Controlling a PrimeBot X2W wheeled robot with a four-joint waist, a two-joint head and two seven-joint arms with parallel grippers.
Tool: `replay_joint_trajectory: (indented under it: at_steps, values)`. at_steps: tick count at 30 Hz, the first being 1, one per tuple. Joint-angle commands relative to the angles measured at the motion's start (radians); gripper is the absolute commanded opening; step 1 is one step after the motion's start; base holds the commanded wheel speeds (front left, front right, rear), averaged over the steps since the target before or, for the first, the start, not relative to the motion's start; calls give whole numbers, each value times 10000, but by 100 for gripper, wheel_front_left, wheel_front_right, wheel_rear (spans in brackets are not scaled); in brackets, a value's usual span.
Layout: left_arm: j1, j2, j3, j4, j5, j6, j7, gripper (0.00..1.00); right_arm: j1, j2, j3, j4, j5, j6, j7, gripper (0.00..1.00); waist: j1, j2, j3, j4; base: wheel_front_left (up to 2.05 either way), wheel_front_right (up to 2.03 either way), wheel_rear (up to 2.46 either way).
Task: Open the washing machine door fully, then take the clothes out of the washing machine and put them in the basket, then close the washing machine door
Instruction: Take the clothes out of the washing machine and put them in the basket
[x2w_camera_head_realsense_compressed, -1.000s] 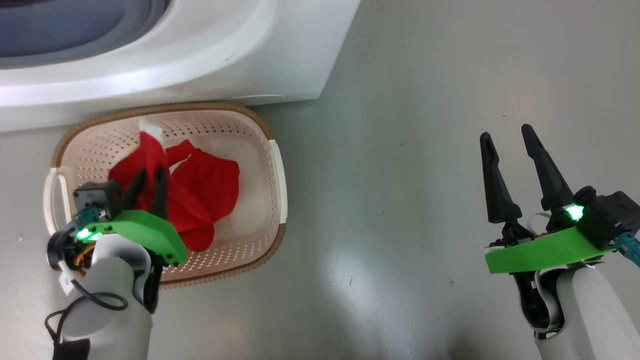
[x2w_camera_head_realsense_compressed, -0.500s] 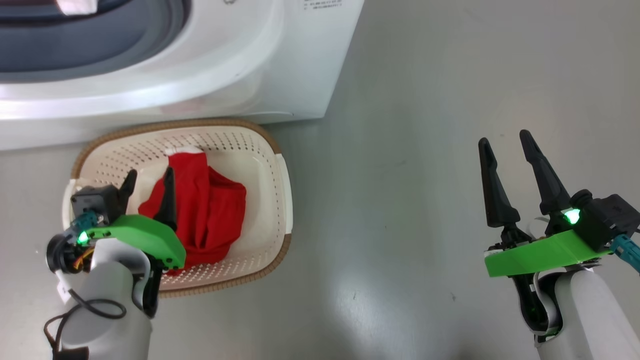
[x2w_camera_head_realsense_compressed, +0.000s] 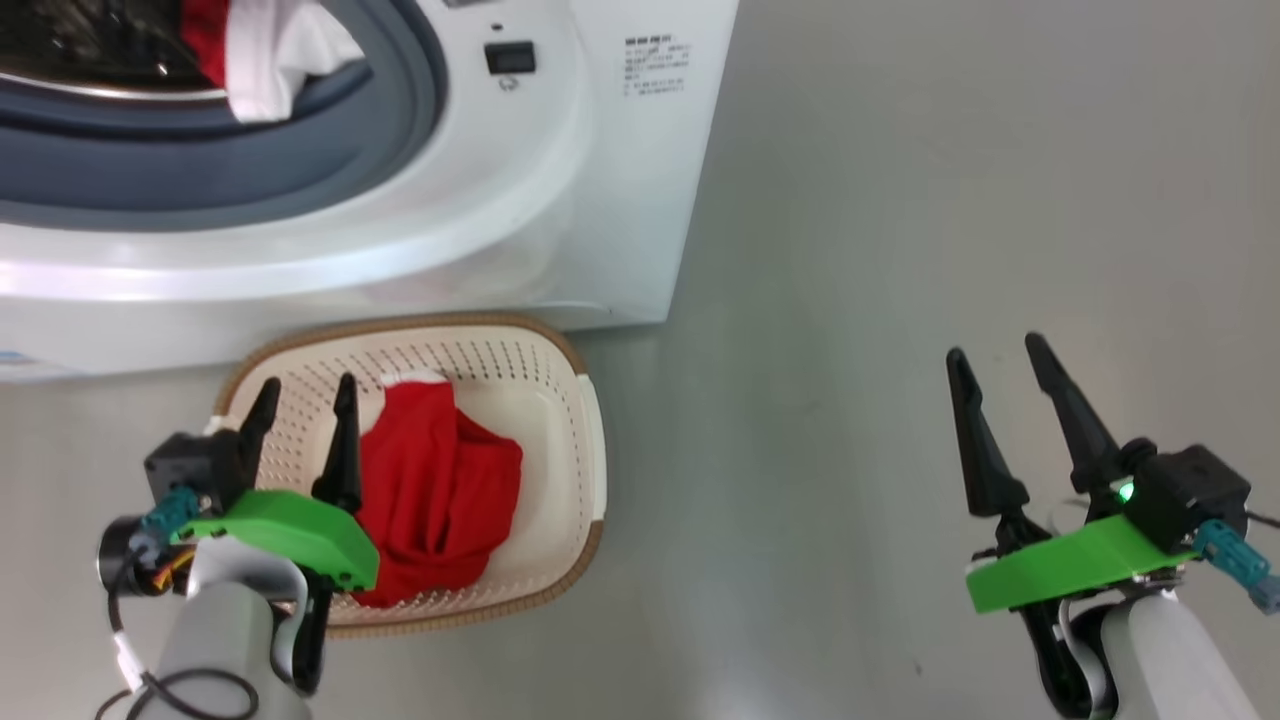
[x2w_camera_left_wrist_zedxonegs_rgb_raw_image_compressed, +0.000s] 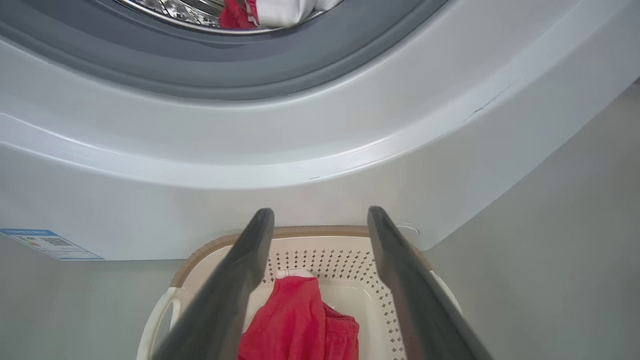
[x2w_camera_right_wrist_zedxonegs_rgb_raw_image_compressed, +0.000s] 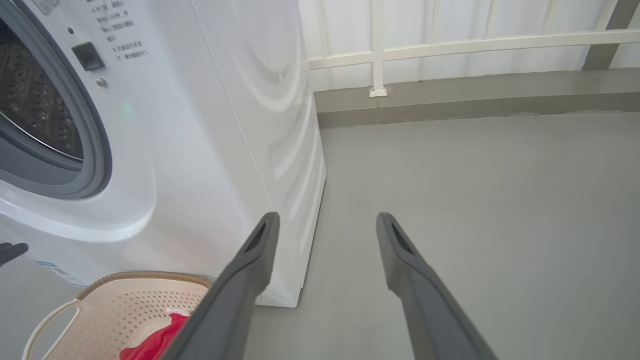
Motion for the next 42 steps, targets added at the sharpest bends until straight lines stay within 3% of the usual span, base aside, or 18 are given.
replay_joint_trajectory:
  at_steps: [1,21,42]
  values:
    - [331,273,305,-332,103,-53,-61,100,208,-6,248,-158,-65,65,-63,100,0,0,-536,139,0,0,0]
    - [3088,222,343,-3444,351,-53,-61,100,1590,-197,210,77,7,65,-63,100,0,0,-2757,420,0,0,0]
    - [5563,-22,984,-5381,427,-54,-61,100,2723,-246,-84,-255,153,65,-63,100,0,0,-3456,522,0,0,0]
